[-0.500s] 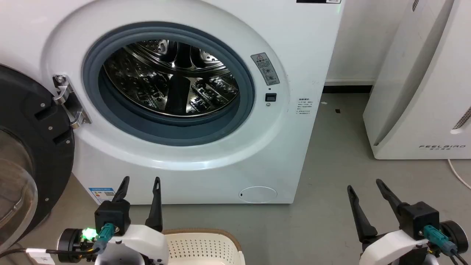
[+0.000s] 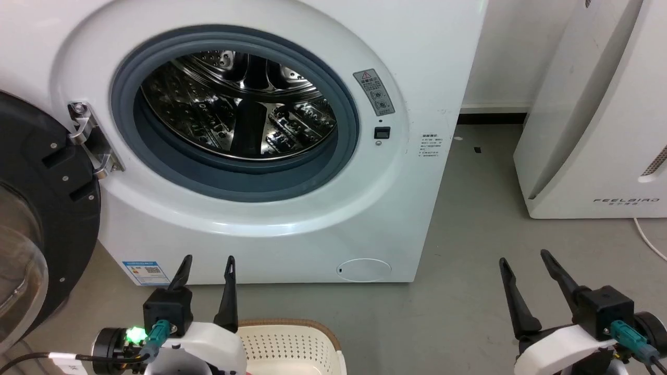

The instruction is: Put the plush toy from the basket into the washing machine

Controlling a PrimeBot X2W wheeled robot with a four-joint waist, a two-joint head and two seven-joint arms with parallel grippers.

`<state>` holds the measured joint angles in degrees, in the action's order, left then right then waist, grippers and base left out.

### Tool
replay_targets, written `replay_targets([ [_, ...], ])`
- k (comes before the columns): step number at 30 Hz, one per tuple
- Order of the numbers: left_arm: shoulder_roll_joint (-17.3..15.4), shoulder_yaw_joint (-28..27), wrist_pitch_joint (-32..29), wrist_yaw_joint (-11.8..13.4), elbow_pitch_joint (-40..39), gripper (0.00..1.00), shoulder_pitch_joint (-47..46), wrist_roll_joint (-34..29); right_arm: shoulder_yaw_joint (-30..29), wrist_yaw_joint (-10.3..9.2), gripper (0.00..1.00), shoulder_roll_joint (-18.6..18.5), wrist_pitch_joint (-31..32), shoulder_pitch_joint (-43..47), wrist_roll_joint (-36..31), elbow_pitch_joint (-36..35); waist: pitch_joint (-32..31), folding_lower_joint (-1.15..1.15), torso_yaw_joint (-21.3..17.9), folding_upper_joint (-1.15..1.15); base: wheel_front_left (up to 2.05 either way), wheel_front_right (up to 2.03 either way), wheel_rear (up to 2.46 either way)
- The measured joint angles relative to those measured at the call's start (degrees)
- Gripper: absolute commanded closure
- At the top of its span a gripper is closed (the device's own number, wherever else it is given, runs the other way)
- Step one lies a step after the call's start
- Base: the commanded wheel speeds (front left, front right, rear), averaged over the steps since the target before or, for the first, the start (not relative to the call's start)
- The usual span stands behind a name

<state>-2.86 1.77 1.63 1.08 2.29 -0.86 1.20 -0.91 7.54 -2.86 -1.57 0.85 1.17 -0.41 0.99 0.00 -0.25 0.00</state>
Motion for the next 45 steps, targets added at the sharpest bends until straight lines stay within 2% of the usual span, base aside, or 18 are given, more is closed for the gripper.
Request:
replay_targets([
  [16, 0.0, 1.5, 1.8, 0.8, 7.3, 0.00, -2.3, 2.1, -0.9, 0.00, 0.00, 0.0, -1.9, -0.1, 0.0, -1.3, 3.6, 0.00, -0.7, 0.00, 0.00, 0.00, 0.00],
  [45, -1.3, 3.6, 3.2, 0.8, 31.8, 0.00, -12.7, 7.6, -2.1, 0.00, 0.00, 0.0, -5.3, -3.5, 0.9, -4.3, 14.5, 0.00, -3.4, 0.00, 0.00, 0.00, 0.00],
])
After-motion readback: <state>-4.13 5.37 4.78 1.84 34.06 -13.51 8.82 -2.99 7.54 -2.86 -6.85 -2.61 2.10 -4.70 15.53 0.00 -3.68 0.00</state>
